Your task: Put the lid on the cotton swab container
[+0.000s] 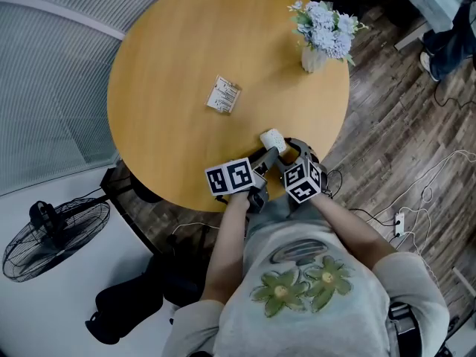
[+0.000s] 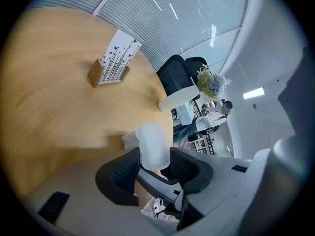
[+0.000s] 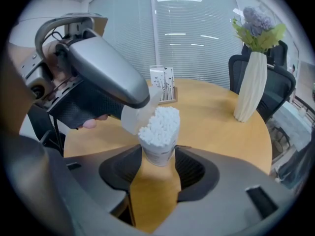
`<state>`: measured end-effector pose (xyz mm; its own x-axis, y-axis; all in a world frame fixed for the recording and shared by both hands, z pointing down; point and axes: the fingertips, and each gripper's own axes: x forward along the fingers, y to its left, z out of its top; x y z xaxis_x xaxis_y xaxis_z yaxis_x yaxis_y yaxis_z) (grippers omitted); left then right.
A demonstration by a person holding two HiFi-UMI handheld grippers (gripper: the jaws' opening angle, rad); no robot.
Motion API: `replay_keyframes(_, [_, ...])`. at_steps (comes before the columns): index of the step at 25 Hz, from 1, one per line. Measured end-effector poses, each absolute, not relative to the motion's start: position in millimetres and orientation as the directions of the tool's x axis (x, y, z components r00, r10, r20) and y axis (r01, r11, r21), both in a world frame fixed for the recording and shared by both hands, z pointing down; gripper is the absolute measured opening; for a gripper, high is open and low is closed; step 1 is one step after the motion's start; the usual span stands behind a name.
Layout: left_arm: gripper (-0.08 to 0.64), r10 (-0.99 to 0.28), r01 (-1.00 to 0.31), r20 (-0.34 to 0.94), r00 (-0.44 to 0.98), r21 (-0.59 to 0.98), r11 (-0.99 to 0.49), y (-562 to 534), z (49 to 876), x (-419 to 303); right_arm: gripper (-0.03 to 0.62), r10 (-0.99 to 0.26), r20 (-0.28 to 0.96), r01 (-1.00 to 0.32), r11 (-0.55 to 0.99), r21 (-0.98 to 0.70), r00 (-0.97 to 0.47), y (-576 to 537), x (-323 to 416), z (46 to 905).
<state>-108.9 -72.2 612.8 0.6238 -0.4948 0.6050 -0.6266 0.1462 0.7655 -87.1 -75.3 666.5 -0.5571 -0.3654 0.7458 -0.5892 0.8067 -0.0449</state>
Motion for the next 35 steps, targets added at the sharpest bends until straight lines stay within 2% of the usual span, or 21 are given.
replay_keyframes(9, [0.178, -0.487, -0.617, 0.599, 0.636, 0.774, 0.146, -71.6, 612.2, -108.2, 0.187, -0.371, 0.754, -0.599, 0.8, -0.037, -0.542, -74.4, -84.4, 667.4])
replay_keyframes(35, [0.184, -0.437, -0.681, 0.708, 0.555, 0.689, 0.25, -75.8, 615.1, -105.2, 0.179, -0.385, 0.756, -0.607, 0.794, -0.022, -0.53, -73.2, -84.2, 667.0])
